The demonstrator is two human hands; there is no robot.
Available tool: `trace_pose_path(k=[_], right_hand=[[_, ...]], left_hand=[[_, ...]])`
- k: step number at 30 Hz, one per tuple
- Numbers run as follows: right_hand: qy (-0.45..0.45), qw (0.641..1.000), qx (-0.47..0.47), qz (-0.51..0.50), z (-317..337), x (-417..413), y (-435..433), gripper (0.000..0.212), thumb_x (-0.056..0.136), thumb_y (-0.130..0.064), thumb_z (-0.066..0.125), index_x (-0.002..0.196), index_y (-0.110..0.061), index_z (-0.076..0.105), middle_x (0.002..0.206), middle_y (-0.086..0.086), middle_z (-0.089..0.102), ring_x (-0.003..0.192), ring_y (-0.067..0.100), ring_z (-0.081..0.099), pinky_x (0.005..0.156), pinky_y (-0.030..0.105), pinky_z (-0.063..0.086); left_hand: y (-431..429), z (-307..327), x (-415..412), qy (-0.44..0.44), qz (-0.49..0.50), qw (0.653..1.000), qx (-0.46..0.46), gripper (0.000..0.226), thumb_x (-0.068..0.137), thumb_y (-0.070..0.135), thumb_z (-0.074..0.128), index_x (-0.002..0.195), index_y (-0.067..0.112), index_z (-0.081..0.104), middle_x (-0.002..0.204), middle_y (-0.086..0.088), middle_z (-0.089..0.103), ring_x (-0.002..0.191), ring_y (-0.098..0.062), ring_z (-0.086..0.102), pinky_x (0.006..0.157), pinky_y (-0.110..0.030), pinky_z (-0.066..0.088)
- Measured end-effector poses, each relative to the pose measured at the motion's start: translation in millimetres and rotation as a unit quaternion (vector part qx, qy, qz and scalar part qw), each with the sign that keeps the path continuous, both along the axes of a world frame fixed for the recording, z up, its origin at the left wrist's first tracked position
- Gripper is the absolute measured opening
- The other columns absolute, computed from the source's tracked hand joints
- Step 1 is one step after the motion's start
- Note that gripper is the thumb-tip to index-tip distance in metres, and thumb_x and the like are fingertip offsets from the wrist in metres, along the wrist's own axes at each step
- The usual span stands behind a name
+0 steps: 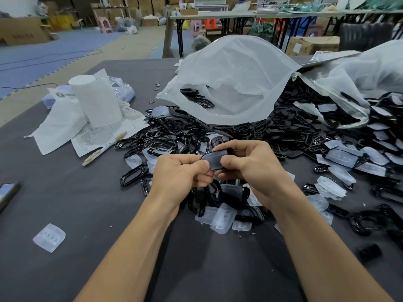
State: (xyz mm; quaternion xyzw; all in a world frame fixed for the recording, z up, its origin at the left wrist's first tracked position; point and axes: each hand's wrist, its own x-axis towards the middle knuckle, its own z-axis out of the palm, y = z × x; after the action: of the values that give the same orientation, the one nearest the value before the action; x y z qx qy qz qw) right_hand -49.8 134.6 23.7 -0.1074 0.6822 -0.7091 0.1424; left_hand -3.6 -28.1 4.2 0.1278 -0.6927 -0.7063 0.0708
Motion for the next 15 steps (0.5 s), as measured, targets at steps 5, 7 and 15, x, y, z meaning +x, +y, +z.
trace_pose_path(k=[5,7,15], right_hand=[[-0.013,1.000,0.001,-0.001,0.5,0.0,-1.1,0.028,0.096,0.012,0.056,0.090,-0.006,0.078,0.077,0.015,0.078,0.063,0.025,0.076,0.061,0.029,0.064],[0.034,0.998,0.037,-0.028,-3.0,0.7,-3.9,0.022,0.094,0.000,0.066,0.083,-0.012,0.080,0.077,0.011,0.078,0.065,0.026,0.075,0.063,0.033,0.064],[0.065,0.998,0.017,0.012,-2.8,-2.5,-1.1,0.029,0.099,0.007,0.060,0.086,-0.011,0.079,0.076,0.010,0.078,0.061,0.023,0.074,0.056,0.027,0.061]], left_hand=[[-1.0,-2.3,-1.1,0.011,0.004,0.999,-0.038,0.022,0.089,-0.001,0.071,0.076,0.012,0.083,0.069,-0.014,0.076,0.057,-0.016,0.070,0.058,-0.024,0.057],[-0.5,-2.9,-0.8,0.017,0.001,0.999,-0.052,0.023,0.088,-0.001,0.071,0.075,0.014,0.083,0.068,-0.013,0.076,0.056,-0.015,0.069,0.057,-0.024,0.056],[-2.9,2.5,-0.6,0.014,-0.019,0.999,-0.026,0.025,0.087,-0.005,0.070,0.072,0.012,0.083,0.068,-0.016,0.075,0.056,-0.018,0.071,0.054,-0.023,0.056]])
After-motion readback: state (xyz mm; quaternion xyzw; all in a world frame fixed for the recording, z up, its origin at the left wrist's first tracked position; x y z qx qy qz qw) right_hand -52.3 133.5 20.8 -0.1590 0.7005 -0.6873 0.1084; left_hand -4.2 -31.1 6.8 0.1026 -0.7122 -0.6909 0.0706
